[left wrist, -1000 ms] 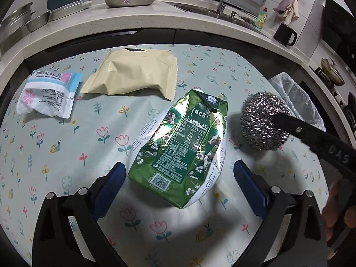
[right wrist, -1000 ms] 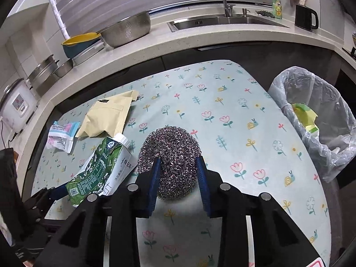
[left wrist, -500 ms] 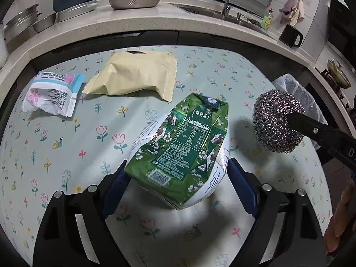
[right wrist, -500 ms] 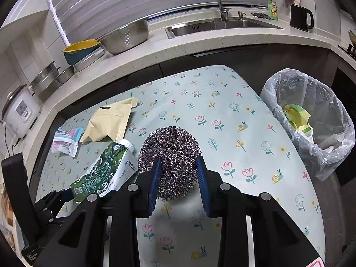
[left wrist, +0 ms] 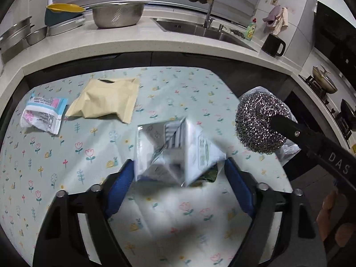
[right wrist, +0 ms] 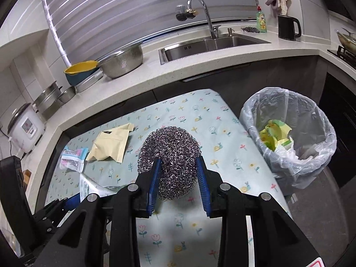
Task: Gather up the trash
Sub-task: 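Lift the green carton with the left tool while the right tool lifts the scrubber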
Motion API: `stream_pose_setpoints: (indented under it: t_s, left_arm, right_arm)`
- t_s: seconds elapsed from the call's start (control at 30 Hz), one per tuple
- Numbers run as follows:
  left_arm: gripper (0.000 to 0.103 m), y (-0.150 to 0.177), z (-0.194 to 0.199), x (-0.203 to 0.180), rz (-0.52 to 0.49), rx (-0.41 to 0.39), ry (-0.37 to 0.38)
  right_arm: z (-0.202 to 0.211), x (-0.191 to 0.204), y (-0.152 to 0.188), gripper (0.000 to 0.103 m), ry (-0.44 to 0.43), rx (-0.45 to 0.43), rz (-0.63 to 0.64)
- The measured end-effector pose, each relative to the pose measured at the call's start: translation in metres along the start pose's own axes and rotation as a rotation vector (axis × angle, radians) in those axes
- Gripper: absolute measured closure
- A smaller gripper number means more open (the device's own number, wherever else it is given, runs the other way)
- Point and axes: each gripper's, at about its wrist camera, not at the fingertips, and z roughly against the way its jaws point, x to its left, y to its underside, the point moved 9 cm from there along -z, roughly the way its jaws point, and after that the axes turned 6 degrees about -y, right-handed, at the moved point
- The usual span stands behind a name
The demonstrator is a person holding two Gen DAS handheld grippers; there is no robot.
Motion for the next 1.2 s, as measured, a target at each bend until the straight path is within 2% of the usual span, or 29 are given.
stream_pose_setpoints:
  t_s: [0.03, 0.07, 0.13, 0.17, 0.2, 0.23, 0.27, 0.3, 0.33, 0.37, 0.47, 0.53, 0.63, 0.67, 0.73, 0.83, 0.97, 1.2]
  left_arm:
    - [0.099, 0.001, -0.005, -0.006, -0.018, 0.039, 0.011]
    - [0.096, 0.002, -0.013, -0.011, -0.009, 0.096, 0.044]
    - [0.095, 0.003, -0.021, -0.014, 0.031, 0.121, 0.068]
    - [0.096, 0.005, -0.024, -0.014, 0.031, 0.129, 0.053]
    - [0.096, 0.007, -0.025, -0.015, 0.033, 0.129, 0.051]
    - [0.091, 0.008, -0.025, -0.017, 0.04, 0.123, 0.056]
    - [0.078, 0.01, -0.025, -0.02, 0.044, 0.122, 0.062]
    - [0.067, 0.011, -0.023, -0.022, 0.049, 0.116, 0.067]
    - [0.049, 0.011, -0.021, -0.023, 0.057, 0.103, 0.066]
    - [0.039, 0.009, -0.017, -0.025, 0.066, 0.073, 0.063]
    - [0.027, 0.004, -0.013, -0.03, 0.05, 0.038, 0.036]
    - [0.024, 0.003, -0.011, -0.03, 0.036, 0.025, 0.011]
    - [0.013, -0.003, -0.007, -0.027, 0.041, -0.012, -0.044]
    - [0.012, -0.005, -0.005, -0.027, 0.049, -0.022, -0.054]
    - [0.009, -0.008, 0.0, -0.028, 0.085, -0.034, -0.038]
    - [0.008, -0.011, -0.001, -0.029, 0.1, -0.047, -0.056]
    - [0.008, -0.019, -0.015, -0.03, 0.109, -0.038, -0.073]
    - [0.009, -0.032, -0.055, -0.033, 0.106, 0.002, -0.086]
  right_arm:
    - [0.004, -0.005, -0.002, 0.072, 0.009, -0.009, -0.006]
    - [0.007, -0.008, -0.003, 0.073, 0.01, -0.012, -0.008]
    - [0.011, -0.016, -0.004, 0.075, 0.01, -0.011, -0.02]
    - [0.012, -0.021, -0.004, 0.085, 0.015, -0.005, -0.02]
    - [0.012, -0.026, -0.003, 0.087, 0.021, 0.0, -0.024]
    - [0.012, -0.03, -0.002, 0.097, 0.023, 0.004, -0.028]
    - [0.011, -0.034, 0.0, 0.102, 0.021, 0.016, -0.034]
    - [0.009, -0.037, 0.001, 0.102, 0.02, 0.021, -0.04]
    - [0.007, -0.041, 0.003, 0.102, 0.022, 0.026, -0.047]
    - [0.006, -0.044, 0.005, 0.102, 0.021, 0.03, -0.052]
    - [0.002, -0.05, 0.01, 0.102, 0.032, 0.035, -0.056]
    - [0.002, -0.055, 0.014, 0.1, 0.045, 0.041, -0.063]
    - [0.006, -0.067, 0.018, 0.096, 0.056, 0.036, -0.092]
    - [0.008, -0.07, 0.018, 0.092, 0.059, 0.033, -0.099]
    - [0.015, -0.08, 0.018, 0.073, 0.076, 0.017, -0.112]
    - [0.024, -0.097, 0.019, 0.059, 0.107, -0.003, -0.134]
    - [0.021, -0.119, 0.029, 0.057, 0.112, 0.031, -0.184]
    - [-0.003, -0.122, 0.044, 0.057, 0.102, 0.088, -0.193]
